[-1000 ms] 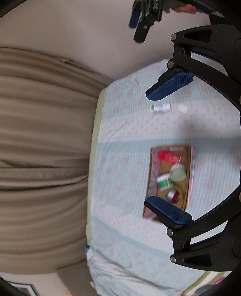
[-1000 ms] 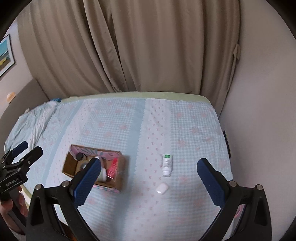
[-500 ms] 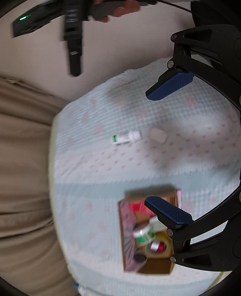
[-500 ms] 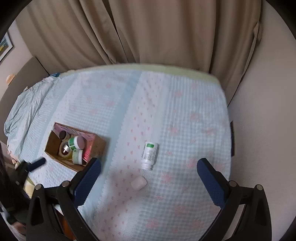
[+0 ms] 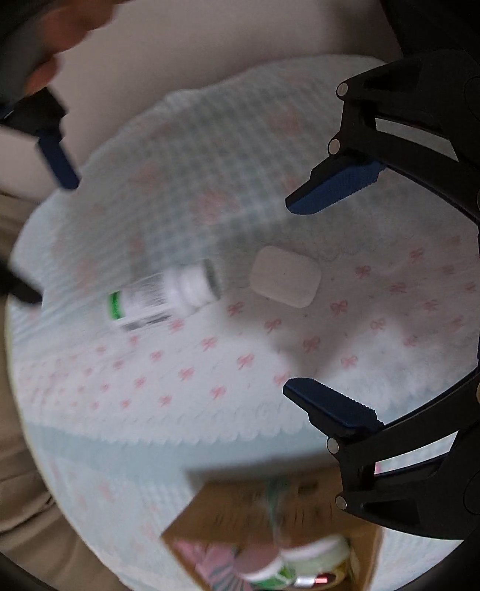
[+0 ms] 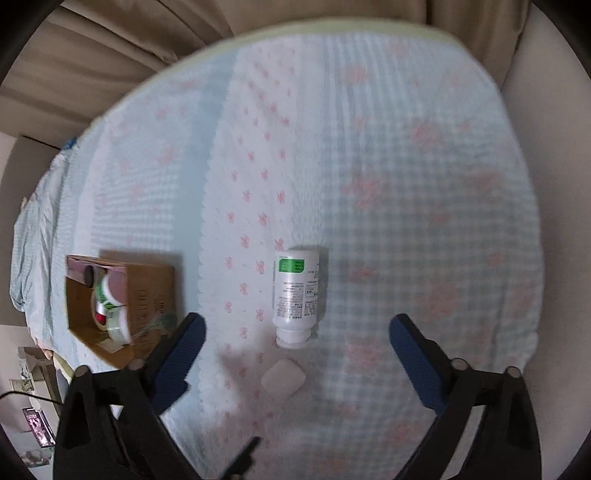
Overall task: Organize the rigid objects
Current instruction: 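Grasp the white case with the left tool while the right tool grasps the white pill bottle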
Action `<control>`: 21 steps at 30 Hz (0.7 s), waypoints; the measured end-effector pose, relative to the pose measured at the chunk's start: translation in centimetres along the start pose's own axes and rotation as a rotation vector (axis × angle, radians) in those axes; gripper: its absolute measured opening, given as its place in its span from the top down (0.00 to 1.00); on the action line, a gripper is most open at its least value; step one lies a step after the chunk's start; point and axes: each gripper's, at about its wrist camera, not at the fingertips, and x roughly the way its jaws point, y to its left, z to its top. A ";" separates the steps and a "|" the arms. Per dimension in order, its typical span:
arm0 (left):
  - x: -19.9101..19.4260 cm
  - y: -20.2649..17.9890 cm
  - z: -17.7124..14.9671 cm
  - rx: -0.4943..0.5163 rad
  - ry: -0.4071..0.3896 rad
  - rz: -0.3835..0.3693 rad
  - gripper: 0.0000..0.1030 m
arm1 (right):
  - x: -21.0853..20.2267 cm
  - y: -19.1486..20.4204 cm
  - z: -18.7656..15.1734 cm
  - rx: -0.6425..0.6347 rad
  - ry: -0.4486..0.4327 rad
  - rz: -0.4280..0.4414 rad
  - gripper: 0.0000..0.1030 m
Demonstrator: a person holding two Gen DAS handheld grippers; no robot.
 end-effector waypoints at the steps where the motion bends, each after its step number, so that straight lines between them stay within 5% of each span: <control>1: 0.9 -0.2 -0.2 0.009 0.008 0.001 0.14 | 1.5 -0.1 0.4 0.005 0.023 -0.001 0.08; 6: 4.9 -1.4 -0.6 0.071 0.070 -0.004 0.34 | 6.6 -0.4 1.1 0.010 0.103 -0.015 0.16; 14: 7.3 -2.0 -0.3 0.145 0.107 0.025 0.37 | 10.9 -0.9 0.9 0.048 0.179 -0.005 0.27; 21: 7.3 -3.0 0.2 0.190 0.115 0.053 0.57 | 12.6 -0.4 1.8 0.033 0.195 -0.024 0.38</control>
